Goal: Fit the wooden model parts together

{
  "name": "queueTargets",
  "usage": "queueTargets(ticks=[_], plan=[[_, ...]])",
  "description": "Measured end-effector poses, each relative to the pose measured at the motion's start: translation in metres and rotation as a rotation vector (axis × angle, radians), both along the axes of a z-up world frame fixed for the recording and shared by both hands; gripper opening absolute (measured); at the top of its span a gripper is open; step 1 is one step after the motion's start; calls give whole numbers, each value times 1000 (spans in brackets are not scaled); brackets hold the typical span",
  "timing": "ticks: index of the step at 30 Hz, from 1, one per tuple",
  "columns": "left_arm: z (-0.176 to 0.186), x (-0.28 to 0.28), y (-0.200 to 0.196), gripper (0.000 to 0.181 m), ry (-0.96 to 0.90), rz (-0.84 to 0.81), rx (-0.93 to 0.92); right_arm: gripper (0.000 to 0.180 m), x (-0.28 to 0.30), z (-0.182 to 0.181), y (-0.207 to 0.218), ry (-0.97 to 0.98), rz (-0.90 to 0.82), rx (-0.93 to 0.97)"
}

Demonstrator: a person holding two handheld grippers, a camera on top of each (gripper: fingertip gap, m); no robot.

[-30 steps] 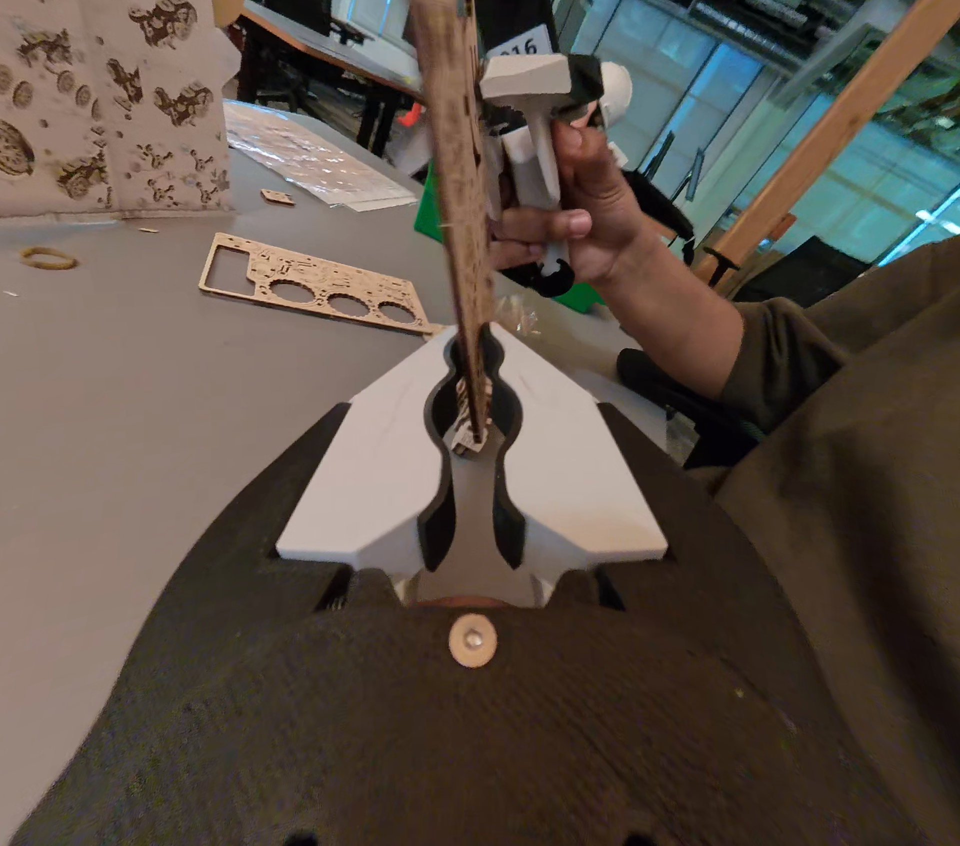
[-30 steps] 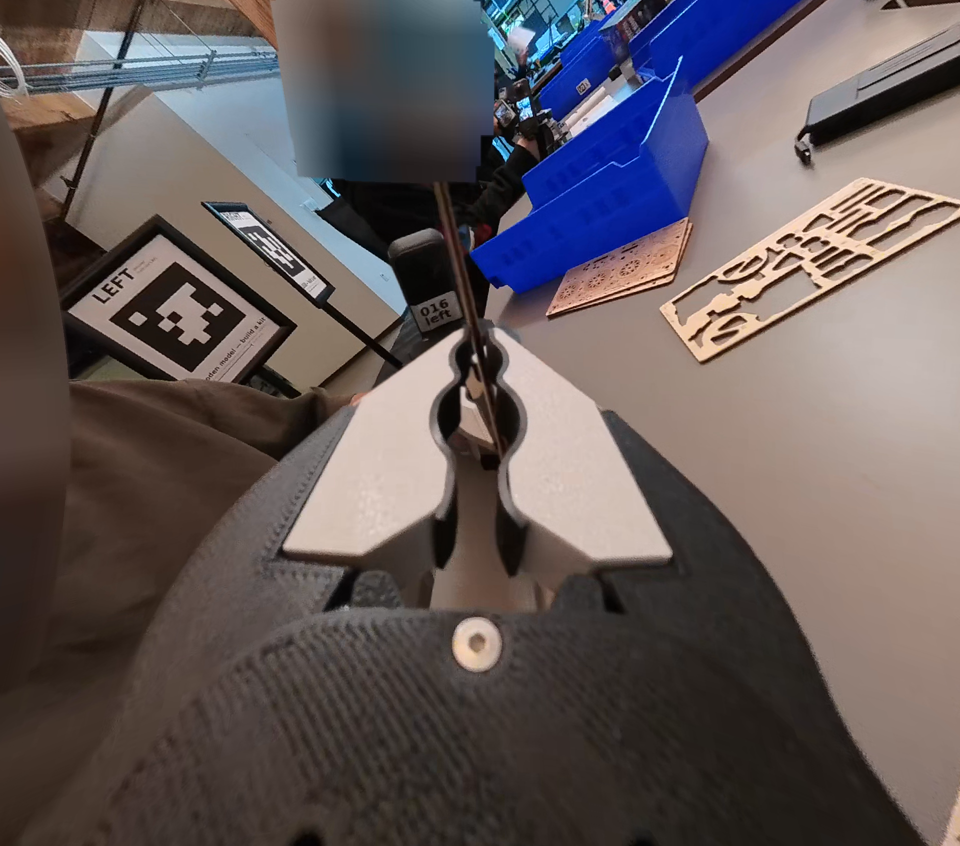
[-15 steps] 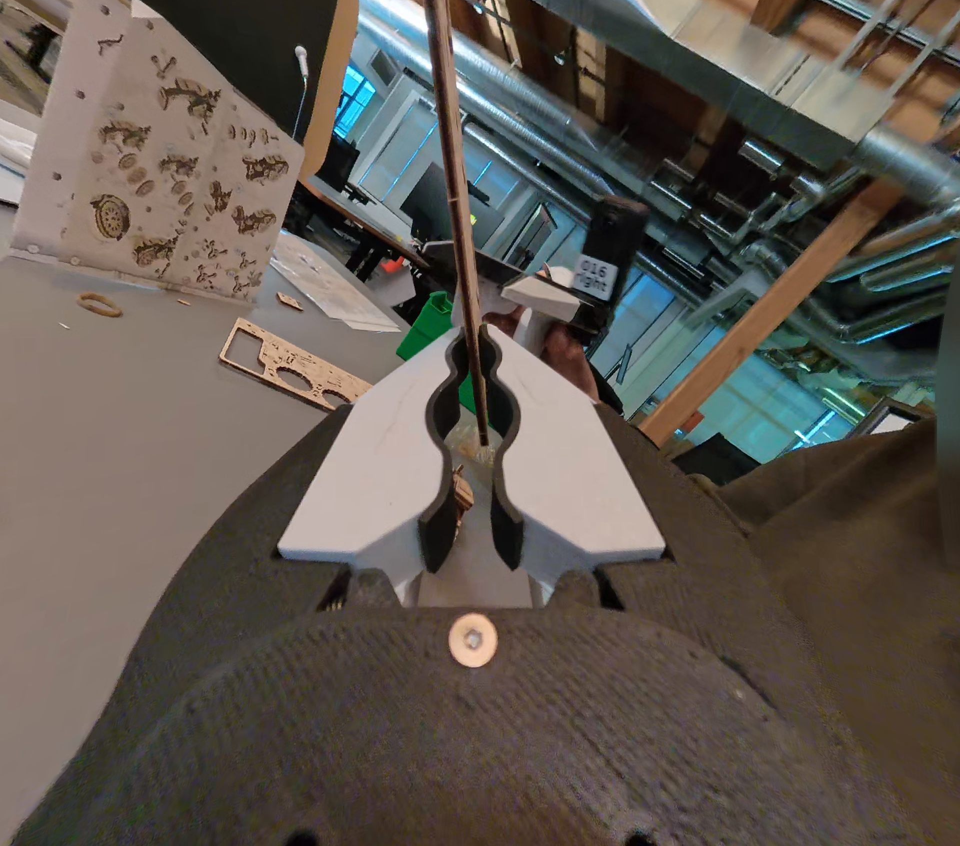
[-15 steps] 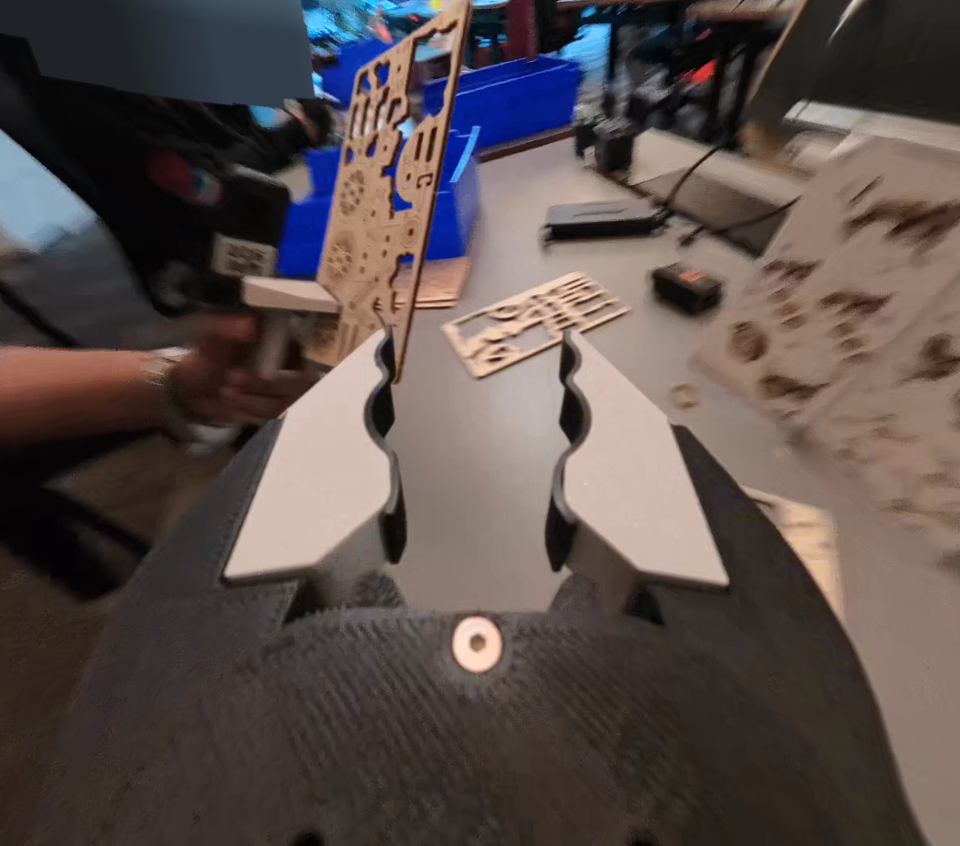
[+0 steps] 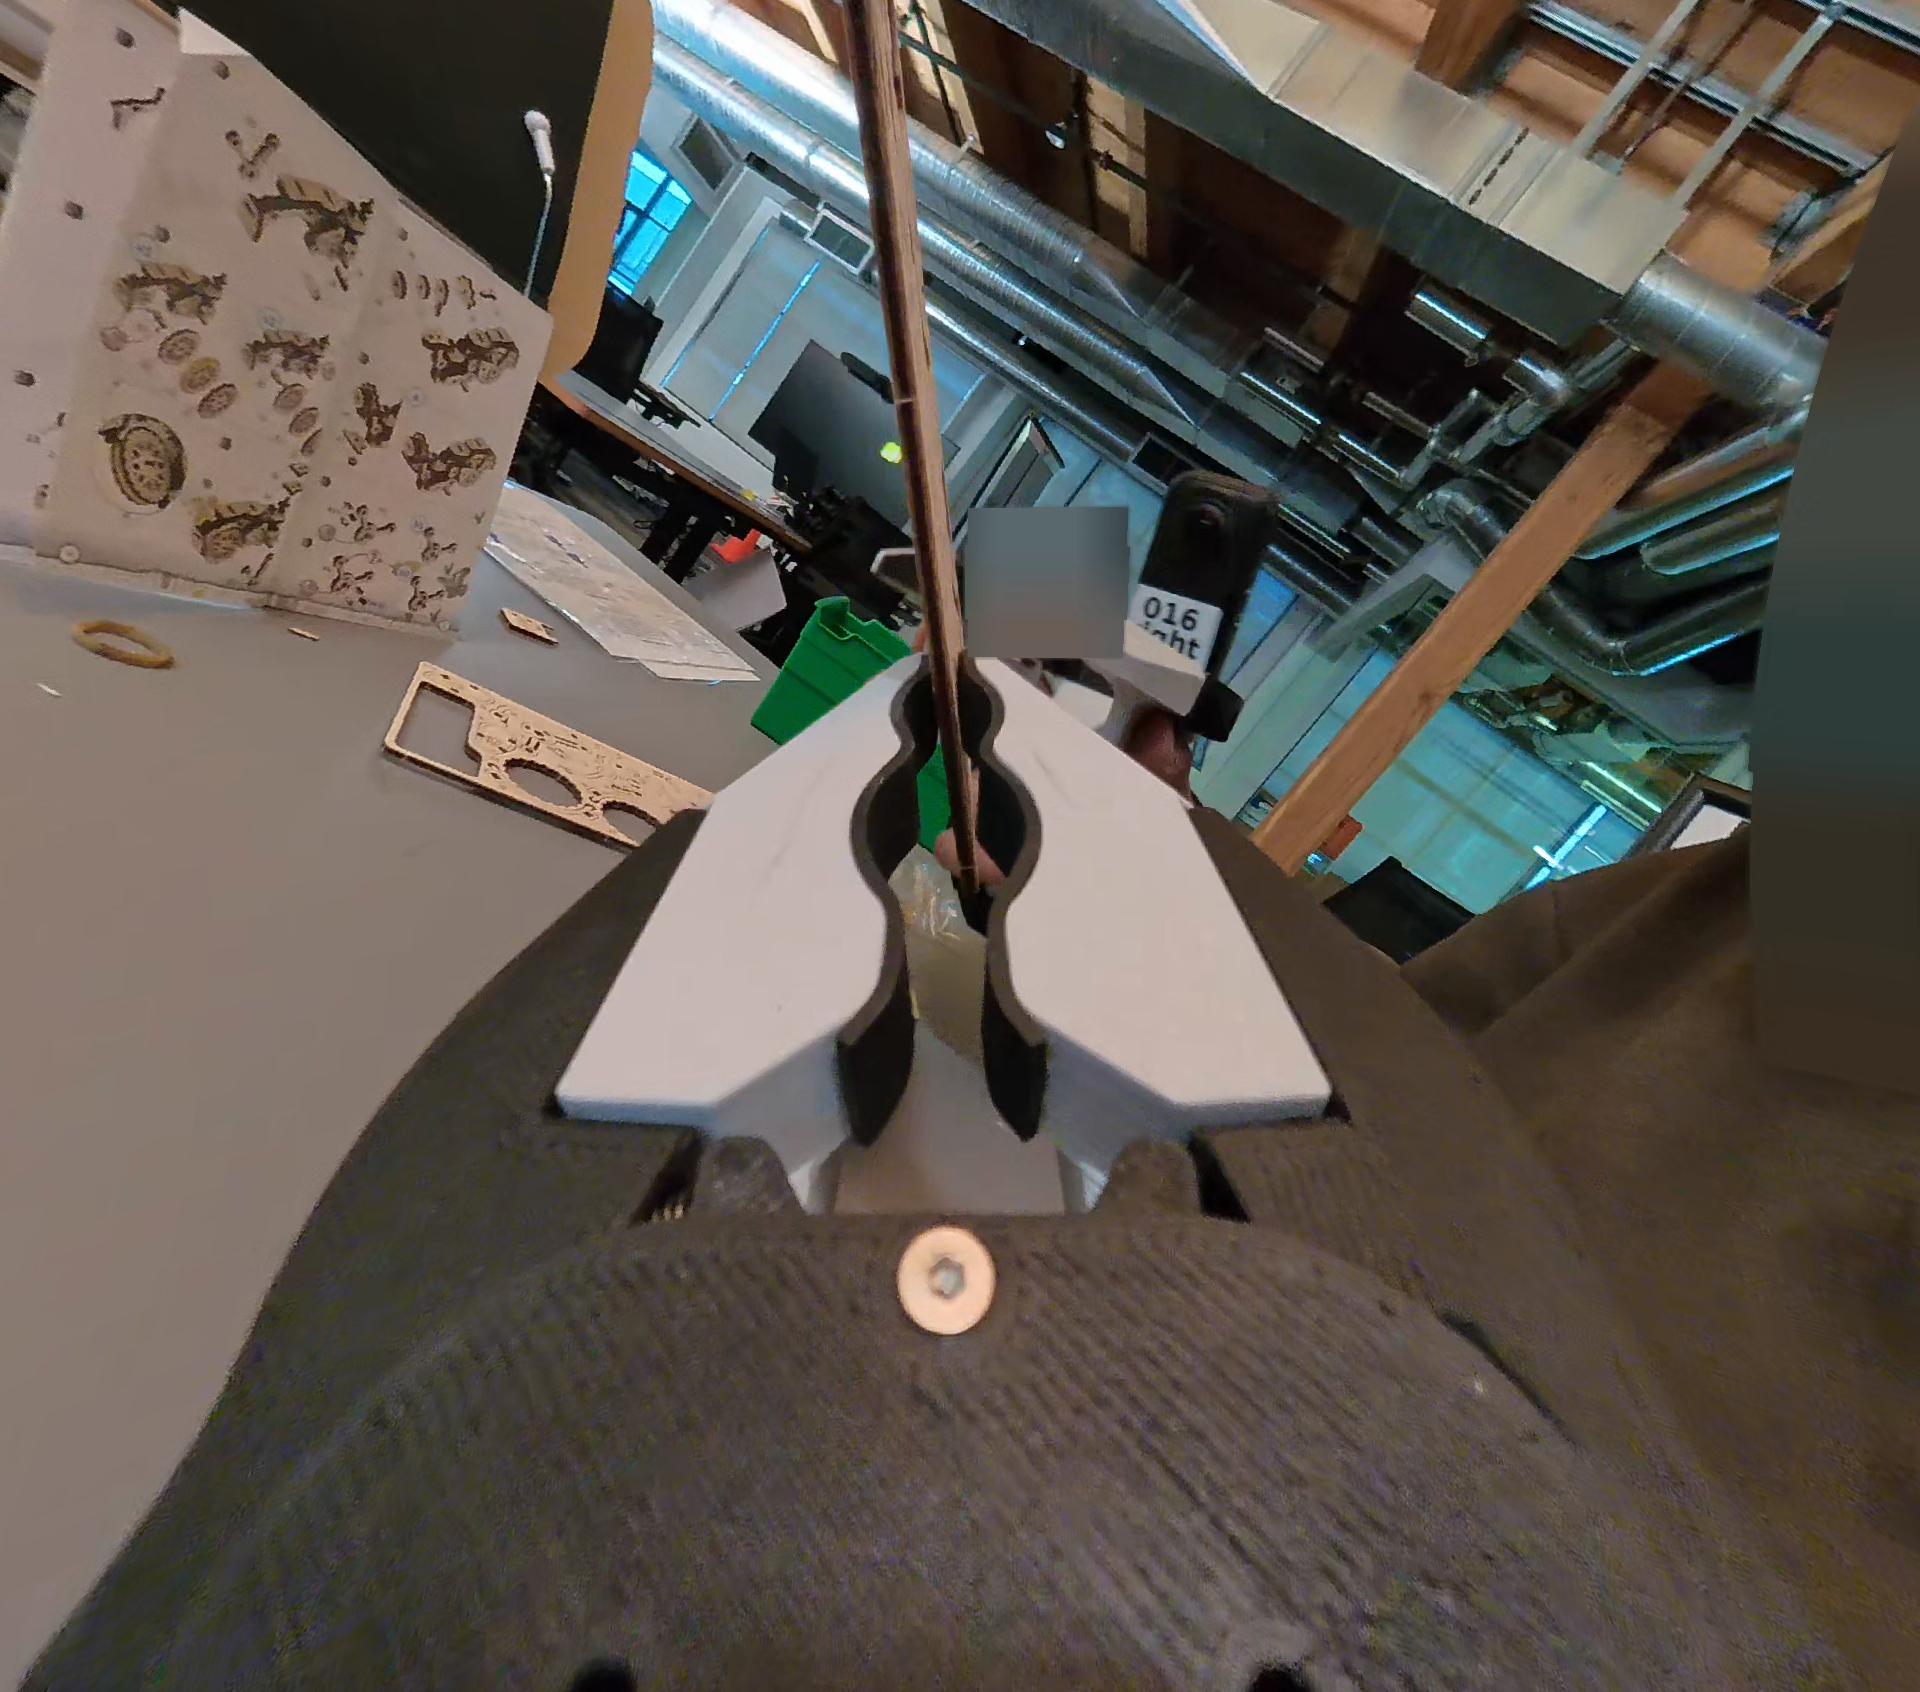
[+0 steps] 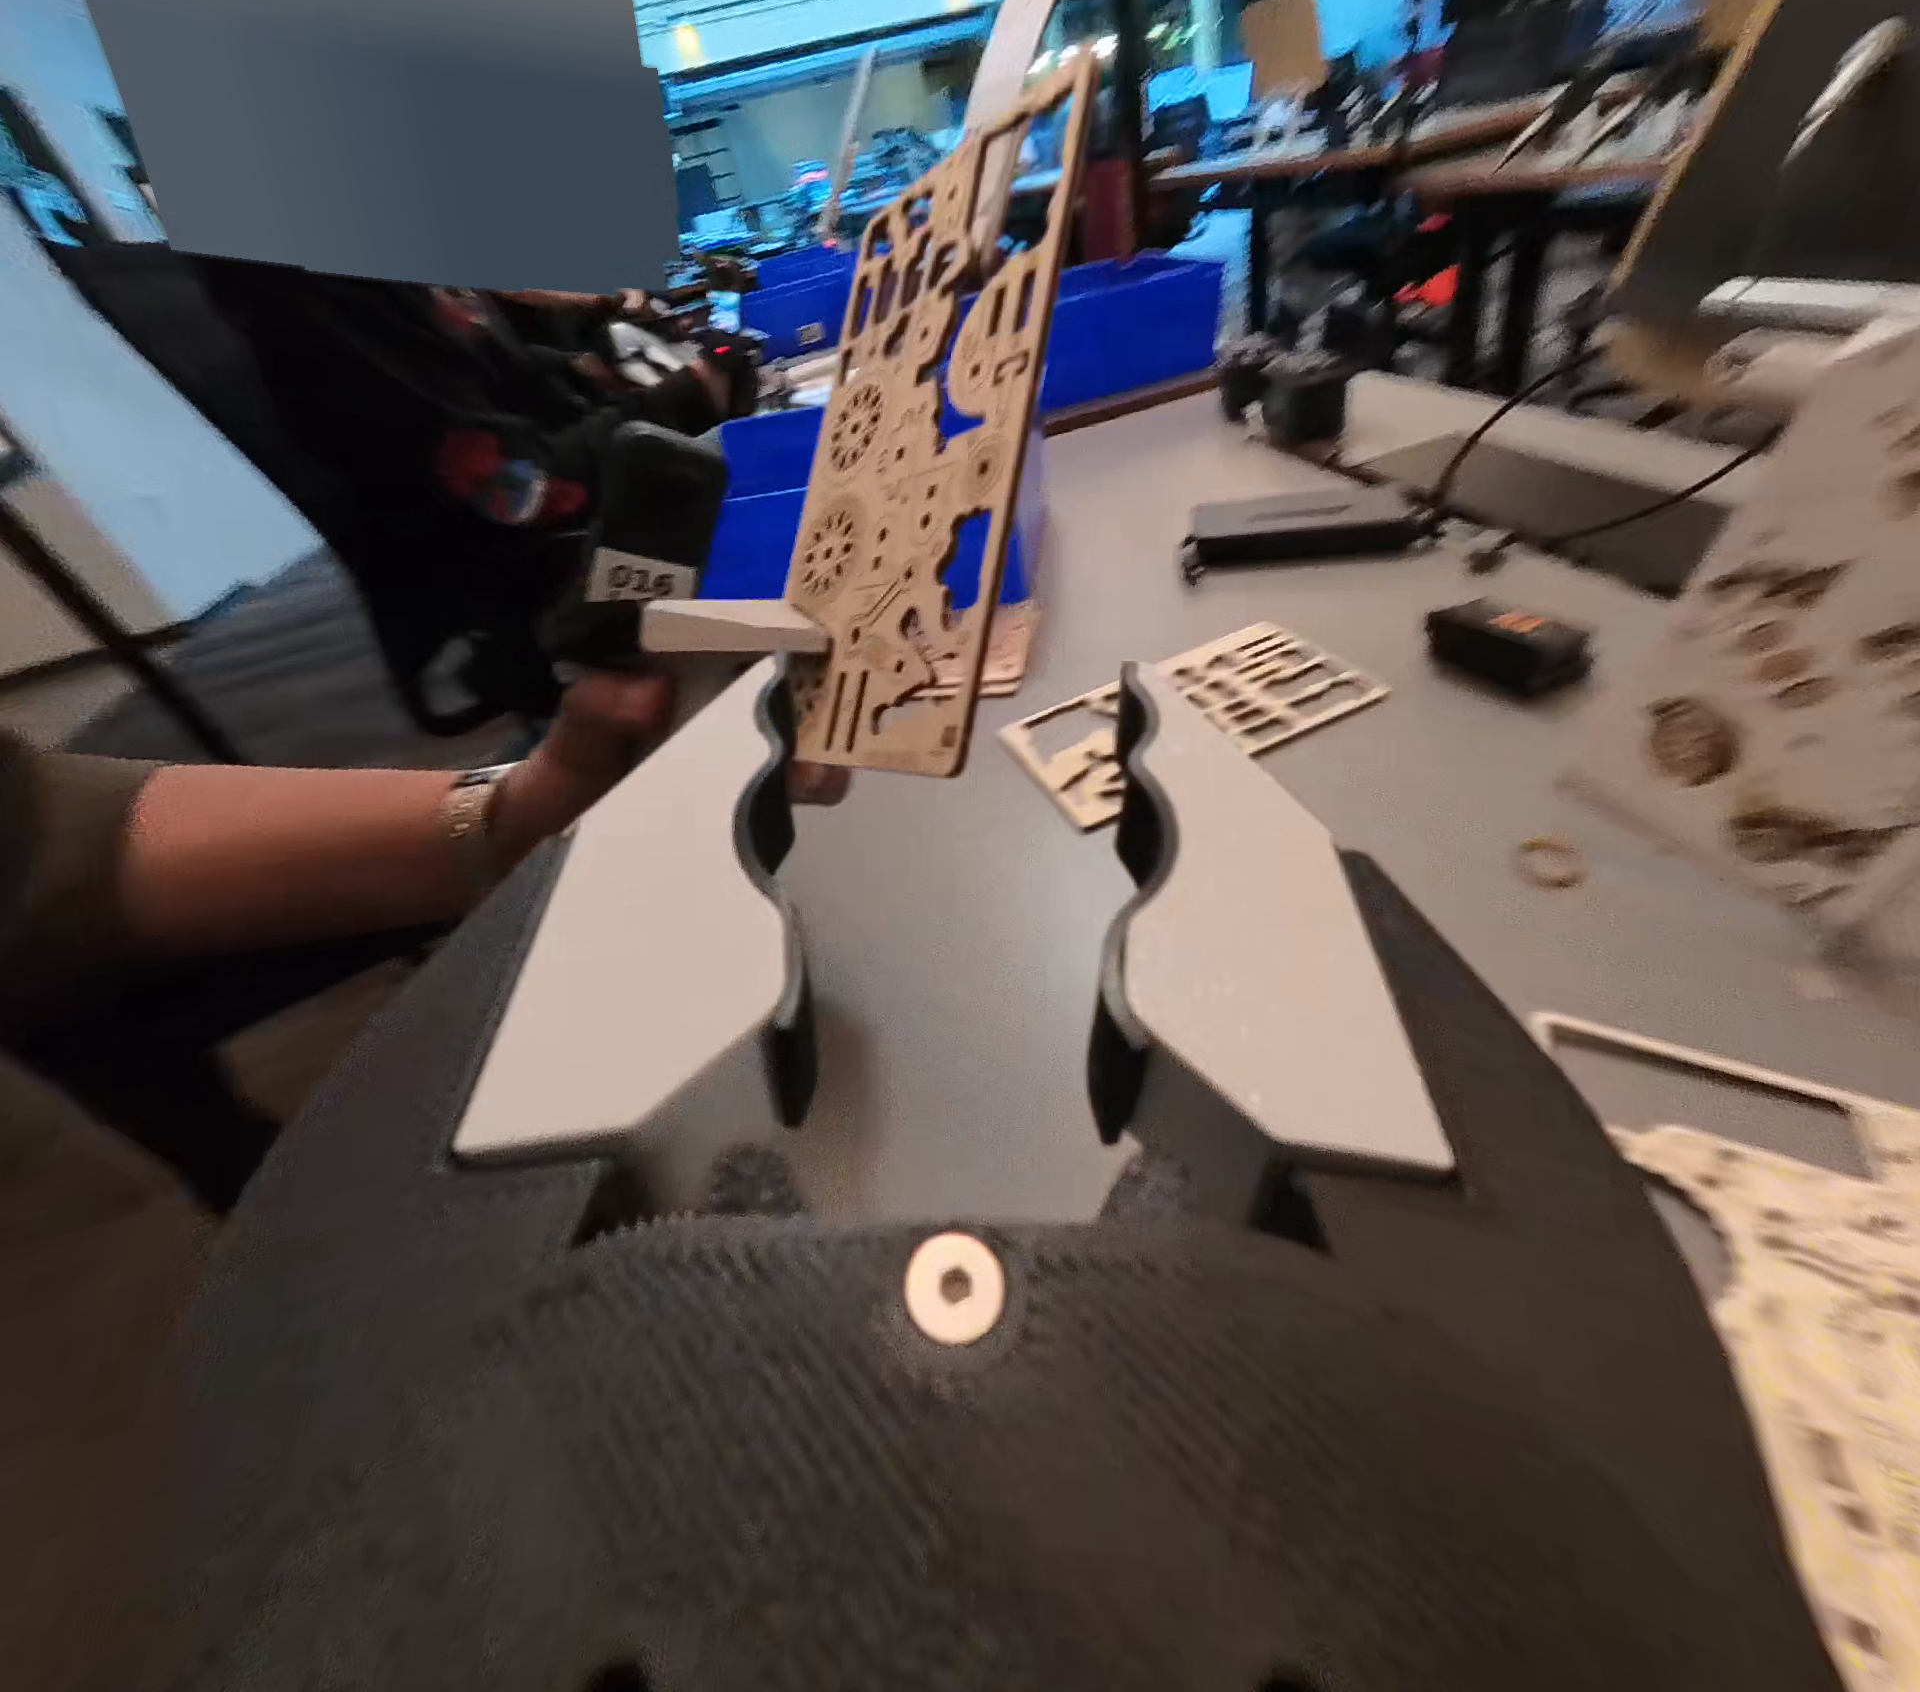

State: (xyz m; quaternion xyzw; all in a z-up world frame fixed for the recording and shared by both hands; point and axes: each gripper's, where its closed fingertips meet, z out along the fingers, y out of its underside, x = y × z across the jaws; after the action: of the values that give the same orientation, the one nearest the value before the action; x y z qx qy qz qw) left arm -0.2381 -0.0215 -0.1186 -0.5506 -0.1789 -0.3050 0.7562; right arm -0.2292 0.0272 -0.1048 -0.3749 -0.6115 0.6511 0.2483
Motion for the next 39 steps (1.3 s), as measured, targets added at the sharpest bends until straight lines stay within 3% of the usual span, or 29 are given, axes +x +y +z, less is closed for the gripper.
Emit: queueTargets(ticks=[6, 9, 13, 16, 19, 28, 34, 39], plan=[[2, 15, 3, 2, 42, -54, 13, 15, 9, -14, -23, -119, 146, -78], [-5, 14, 6, 11, 63, -31, -29, 3, 13, -10, -23, -138, 201, -143], [-4, 14, 5, 41, 53, -44, -3, 0, 14, -11, -22, -201, 249, -212], [2, 2, -1, 50, -3, 7, 42, 0, 16, -13, -23, -230, 281, -223], [1, -3, -2, 44, 3, 24, 28, 0, 19, -14, -24, -258, 313, -242], [-4, 24, 9, 1, 84, -73, -27, 1, 16, -9, -16, -278, 320, -342], [4, 19, 7, 1, 87, -4, 6, 22, 12, -8, -16, -241, 275, -354], [6, 24, 9, 1, 105, 11, 5, 14, 13, -12, -25, -237, 263, -288]])
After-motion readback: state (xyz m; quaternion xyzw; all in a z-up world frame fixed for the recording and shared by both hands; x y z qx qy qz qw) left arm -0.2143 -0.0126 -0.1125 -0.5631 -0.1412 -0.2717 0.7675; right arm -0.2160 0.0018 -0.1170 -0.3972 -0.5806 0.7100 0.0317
